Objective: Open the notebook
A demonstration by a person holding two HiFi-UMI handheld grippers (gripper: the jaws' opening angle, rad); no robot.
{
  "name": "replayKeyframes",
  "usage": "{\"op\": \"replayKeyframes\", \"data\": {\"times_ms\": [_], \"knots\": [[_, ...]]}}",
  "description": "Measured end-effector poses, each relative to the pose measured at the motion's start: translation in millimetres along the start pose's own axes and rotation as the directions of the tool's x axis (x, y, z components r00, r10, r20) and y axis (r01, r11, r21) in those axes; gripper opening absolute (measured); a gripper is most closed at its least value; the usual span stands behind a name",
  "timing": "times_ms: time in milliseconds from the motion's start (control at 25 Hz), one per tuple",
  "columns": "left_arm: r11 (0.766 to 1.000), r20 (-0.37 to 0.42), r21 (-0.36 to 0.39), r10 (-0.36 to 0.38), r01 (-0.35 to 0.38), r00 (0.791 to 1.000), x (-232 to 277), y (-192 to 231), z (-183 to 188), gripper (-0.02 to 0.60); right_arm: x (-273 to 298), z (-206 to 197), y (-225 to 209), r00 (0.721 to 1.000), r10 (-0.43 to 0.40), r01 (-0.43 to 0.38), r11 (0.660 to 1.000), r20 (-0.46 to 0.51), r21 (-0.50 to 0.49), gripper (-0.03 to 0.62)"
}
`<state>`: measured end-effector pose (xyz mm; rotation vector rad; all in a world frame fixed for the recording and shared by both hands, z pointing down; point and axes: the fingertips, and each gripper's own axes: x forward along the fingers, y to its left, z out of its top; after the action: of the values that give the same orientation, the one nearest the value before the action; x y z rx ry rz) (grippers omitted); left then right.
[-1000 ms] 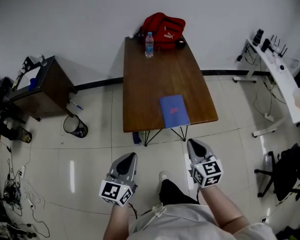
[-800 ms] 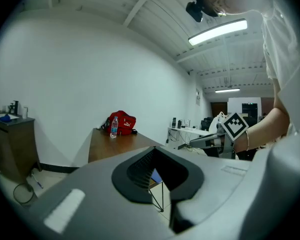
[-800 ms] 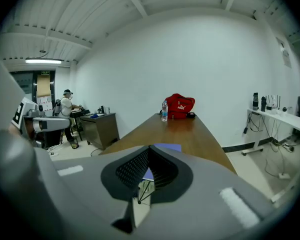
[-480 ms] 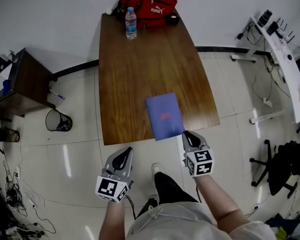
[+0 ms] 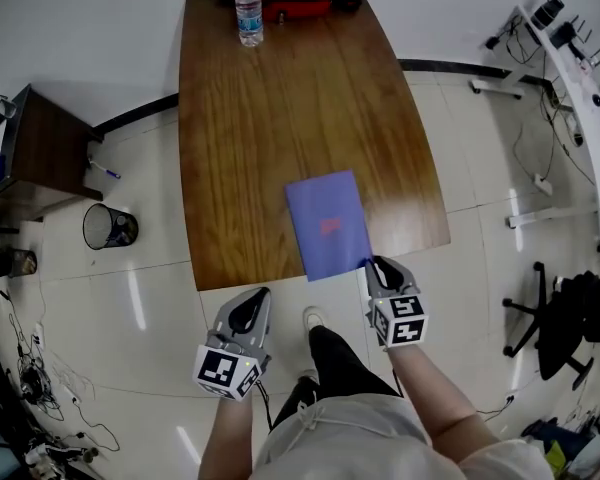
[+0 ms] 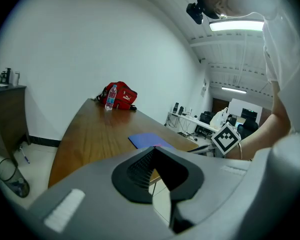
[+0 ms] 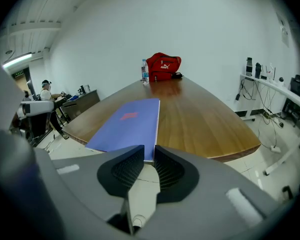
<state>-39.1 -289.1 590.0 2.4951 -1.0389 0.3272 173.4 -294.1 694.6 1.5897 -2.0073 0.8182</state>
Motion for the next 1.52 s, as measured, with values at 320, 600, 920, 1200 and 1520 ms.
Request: {"op": "replayKeyframes", "data": {"times_ms": [320,600,920,1200,1520], "knots": [[1.000,0.011,-0.002,0.000,0.000,1.000,4,0,4,0.006,-5,8,-3,0.999,0.013,-0.017,0.996,0.042,0.088,0.015],[1.000,0.071,0.011,0.022,-0.022,0.997,-16,-6,31,0.006,-39,59,19,0.986,0.064,-0.076,0.994,0.153,0.072,0.008],[0.993,0.143,0.022,0.111,-0.115,0.984,-68,-2,49,0.006,-75,114,115,0.931,0.282,-0.264,0.959,0.233,-0.104,0.008],[0.959,0.158,-0.055,0.284,-0.279,0.946,-124,31,33,0.008,-50,90,207,0.883,0.457,-0.431,0.880,0.109,-0.198,0.015],[0.917,0.107,-0.159,0.385,-0.366,0.917,-156,51,-20,0.006,5,38,261,0.849,0.527,-0.519,0.824,-0.031,-0.227,0.026]]}}
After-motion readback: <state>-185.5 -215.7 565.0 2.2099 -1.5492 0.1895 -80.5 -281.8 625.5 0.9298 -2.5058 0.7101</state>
